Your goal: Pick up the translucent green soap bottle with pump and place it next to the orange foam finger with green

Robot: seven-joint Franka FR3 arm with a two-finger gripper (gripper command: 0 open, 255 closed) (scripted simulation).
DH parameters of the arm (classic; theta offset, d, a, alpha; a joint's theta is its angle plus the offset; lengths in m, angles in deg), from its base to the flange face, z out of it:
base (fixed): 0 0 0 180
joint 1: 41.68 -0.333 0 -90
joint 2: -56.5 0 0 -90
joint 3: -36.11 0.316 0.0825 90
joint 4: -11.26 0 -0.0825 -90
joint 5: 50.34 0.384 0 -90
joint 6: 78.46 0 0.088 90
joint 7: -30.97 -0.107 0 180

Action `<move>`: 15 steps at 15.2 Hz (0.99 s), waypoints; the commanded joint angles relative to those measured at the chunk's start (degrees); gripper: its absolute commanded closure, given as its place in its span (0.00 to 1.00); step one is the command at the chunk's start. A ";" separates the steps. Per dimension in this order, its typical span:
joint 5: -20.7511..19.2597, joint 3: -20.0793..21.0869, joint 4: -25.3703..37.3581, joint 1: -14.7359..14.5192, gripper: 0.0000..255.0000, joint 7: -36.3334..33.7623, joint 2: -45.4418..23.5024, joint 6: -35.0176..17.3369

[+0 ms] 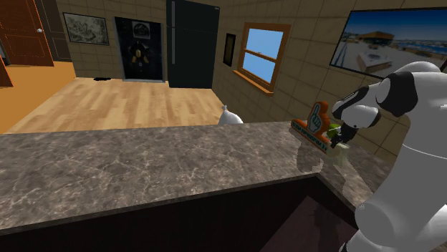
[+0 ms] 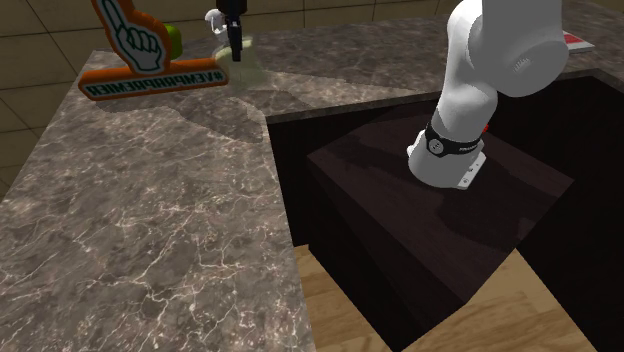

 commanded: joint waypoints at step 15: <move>-5.46 -1.63 0.46 -1.76 0.00 -3.79 6.08 5.57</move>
